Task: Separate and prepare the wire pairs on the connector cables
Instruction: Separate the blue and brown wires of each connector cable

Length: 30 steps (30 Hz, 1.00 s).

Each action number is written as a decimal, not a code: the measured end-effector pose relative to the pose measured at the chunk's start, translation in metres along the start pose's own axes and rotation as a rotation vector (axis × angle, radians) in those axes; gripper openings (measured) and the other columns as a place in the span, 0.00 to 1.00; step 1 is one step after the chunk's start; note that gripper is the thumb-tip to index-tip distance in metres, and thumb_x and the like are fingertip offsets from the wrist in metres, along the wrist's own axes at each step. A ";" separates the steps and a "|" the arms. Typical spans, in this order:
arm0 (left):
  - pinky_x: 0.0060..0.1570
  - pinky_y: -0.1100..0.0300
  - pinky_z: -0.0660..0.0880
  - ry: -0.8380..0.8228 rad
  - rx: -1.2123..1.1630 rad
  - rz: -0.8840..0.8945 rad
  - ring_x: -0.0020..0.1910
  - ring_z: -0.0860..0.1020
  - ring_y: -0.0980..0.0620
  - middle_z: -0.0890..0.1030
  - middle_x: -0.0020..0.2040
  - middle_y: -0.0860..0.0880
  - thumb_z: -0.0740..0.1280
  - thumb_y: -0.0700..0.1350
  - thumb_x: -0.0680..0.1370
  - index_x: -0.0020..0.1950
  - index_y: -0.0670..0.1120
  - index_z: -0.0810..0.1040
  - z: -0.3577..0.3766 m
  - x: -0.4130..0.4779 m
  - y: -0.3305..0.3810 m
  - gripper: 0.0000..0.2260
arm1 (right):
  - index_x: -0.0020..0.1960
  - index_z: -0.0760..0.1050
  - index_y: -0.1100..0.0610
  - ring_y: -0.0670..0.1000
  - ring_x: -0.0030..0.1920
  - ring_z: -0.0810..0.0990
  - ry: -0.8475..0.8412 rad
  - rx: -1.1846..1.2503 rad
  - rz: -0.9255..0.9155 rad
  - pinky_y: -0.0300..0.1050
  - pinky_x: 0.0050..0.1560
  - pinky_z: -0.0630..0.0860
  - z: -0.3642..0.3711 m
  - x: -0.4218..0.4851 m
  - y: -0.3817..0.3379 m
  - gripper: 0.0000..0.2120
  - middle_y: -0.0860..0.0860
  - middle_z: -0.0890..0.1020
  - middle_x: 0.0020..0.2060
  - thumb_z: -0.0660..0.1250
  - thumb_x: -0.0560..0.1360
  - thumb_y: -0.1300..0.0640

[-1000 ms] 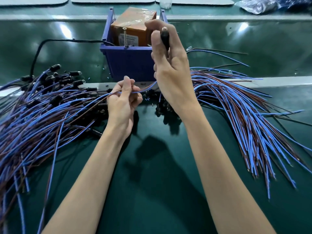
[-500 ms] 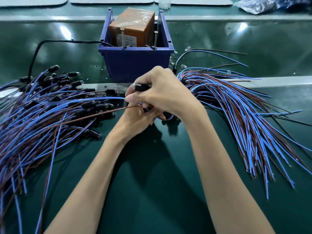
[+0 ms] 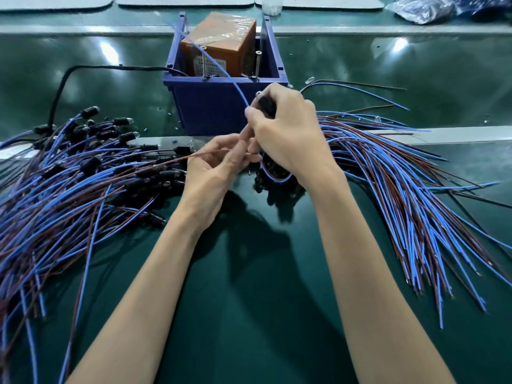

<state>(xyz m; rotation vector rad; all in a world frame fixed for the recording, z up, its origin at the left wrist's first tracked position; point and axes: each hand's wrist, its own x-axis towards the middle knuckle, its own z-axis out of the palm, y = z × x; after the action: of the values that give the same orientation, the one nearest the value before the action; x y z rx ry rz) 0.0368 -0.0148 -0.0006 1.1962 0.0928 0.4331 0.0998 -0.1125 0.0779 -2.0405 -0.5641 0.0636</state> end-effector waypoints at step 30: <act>0.27 0.68 0.66 0.318 0.349 0.199 0.25 0.68 0.58 0.73 0.27 0.56 0.60 0.44 0.82 0.57 0.54 0.77 0.001 0.002 0.000 0.09 | 0.38 0.71 0.57 0.48 0.19 0.77 0.056 0.198 0.011 0.34 0.24 0.68 -0.002 -0.003 -0.005 0.09 0.50 0.81 0.24 0.61 0.78 0.60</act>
<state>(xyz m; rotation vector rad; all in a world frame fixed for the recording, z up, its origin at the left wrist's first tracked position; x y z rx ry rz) 0.0391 -0.0151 0.0007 1.4767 0.3364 0.8050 0.0956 -0.1135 0.0825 -1.8478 -0.4916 0.0665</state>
